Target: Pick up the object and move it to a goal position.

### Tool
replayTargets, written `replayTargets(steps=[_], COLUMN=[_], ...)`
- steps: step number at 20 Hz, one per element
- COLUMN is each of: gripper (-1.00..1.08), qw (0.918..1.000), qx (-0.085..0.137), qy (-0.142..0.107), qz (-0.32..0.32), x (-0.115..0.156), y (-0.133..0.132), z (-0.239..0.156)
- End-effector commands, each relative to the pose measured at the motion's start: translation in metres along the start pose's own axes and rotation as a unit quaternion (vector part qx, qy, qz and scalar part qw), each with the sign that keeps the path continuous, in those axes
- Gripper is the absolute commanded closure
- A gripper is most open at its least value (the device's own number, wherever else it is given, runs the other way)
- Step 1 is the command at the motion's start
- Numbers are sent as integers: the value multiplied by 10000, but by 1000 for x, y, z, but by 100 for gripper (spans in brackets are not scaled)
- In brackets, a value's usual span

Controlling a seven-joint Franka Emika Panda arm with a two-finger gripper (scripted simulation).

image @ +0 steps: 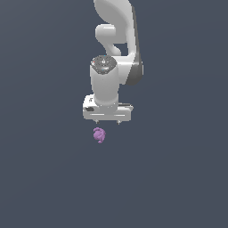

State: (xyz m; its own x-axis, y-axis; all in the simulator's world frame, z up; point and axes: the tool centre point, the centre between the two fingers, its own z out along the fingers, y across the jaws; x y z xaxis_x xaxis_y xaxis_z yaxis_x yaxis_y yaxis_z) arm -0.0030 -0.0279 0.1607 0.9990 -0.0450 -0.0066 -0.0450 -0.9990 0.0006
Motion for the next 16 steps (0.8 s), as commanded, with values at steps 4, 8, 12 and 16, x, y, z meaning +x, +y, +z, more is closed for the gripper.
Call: replayTargets(steps=[4, 8, 12, 16], gripper=[-92, -92, -92, -92], qw=[10000, 9999, 9998, 9999], qx=[-16, -71, -91, -76], qy=[26, 120, 151, 136], qz=[-6, -47, -87, -1], x=[1, 4, 5, 5], y=[-1, -7, -10, -6], z=[-2, -12, -17, -11])
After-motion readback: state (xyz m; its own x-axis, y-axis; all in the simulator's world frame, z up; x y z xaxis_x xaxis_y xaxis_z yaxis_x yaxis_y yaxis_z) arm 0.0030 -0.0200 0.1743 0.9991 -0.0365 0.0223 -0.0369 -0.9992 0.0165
